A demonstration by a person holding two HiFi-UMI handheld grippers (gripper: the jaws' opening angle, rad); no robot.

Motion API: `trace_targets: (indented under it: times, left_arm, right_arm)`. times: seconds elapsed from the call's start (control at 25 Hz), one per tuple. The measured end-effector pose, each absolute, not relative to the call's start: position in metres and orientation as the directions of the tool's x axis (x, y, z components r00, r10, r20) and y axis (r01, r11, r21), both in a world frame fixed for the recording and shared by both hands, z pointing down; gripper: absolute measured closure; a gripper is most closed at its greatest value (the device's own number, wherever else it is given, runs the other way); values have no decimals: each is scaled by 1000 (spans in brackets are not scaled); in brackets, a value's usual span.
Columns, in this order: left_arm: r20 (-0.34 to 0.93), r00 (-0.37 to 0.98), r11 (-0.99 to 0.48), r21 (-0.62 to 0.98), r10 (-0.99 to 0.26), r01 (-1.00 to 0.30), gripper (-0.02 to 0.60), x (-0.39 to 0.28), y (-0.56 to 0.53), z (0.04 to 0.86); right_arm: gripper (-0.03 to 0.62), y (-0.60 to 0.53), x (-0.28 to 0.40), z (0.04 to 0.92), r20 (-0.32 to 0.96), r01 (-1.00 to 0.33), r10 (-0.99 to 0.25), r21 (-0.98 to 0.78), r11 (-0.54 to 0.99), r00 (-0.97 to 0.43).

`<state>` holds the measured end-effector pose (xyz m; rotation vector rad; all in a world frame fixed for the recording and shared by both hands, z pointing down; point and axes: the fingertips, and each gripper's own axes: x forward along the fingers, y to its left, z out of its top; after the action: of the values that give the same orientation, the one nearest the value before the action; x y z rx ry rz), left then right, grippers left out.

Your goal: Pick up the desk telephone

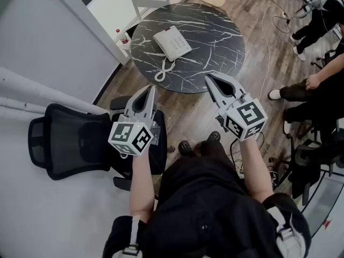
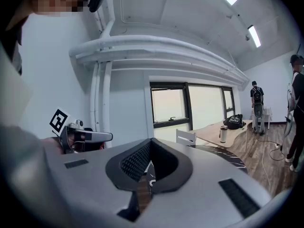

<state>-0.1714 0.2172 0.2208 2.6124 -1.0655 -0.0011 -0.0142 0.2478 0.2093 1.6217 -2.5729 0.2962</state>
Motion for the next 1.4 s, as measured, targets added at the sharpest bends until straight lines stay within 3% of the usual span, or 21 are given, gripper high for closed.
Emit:
trace_targets:
  times: [0.8,1.4]
  left_arm:
    - [131,738,-687,288,-662,-668,568,-168,220,229]
    - [165,697,-645,279,-698,-711,568,-127,165,235]
  right_arm:
    - [563,250,-16,213,159,-905,-894,-147,398,-419]
    - [563,182,24,223,172,-881,-866,-156,447,-470]
